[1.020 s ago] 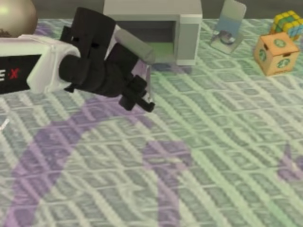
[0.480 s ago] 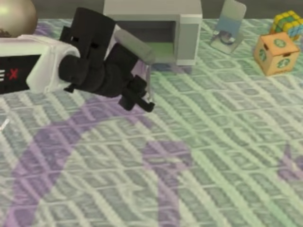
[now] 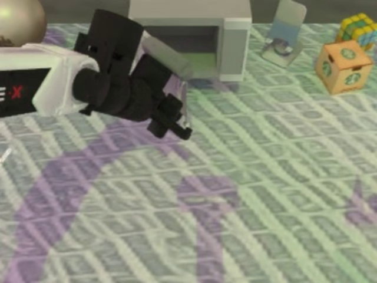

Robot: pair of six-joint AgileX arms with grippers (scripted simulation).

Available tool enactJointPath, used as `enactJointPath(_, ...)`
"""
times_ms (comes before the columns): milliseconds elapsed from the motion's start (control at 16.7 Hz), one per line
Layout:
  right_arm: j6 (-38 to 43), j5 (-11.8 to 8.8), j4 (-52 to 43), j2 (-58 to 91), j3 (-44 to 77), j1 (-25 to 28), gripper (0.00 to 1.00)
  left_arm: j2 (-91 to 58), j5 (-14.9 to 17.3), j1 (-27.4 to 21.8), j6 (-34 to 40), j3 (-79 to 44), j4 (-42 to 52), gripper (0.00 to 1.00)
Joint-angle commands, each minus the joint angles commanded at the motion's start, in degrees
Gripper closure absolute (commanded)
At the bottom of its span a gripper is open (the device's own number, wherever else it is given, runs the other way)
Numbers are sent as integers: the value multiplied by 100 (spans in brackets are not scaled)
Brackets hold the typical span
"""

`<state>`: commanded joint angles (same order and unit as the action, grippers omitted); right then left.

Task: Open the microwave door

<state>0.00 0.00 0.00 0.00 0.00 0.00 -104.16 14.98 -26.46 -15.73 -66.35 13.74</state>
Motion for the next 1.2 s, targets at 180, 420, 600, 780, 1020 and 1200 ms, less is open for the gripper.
enactJointPath(180,0,0,0,0,0,0,0,4,78,-6,-44,28,27,100)
enactJointPath(420,0,0,0,0,0,0,0,53,231,119,-296,46,83,100)
enactJointPath(600,0,0,0,0,0,0,0,60,275,156,-367,58,107,100)
enactJointPath(780,0,0,0,0,0,0,0,60,275,156,-367,58,107,100)
enactJointPath(1020,0,0,0,0,0,0,0,60,275,156,-367,58,107,100)
enactJointPath(1200,0,0,0,0,0,0,0,60,275,156,-367,58,107,100)
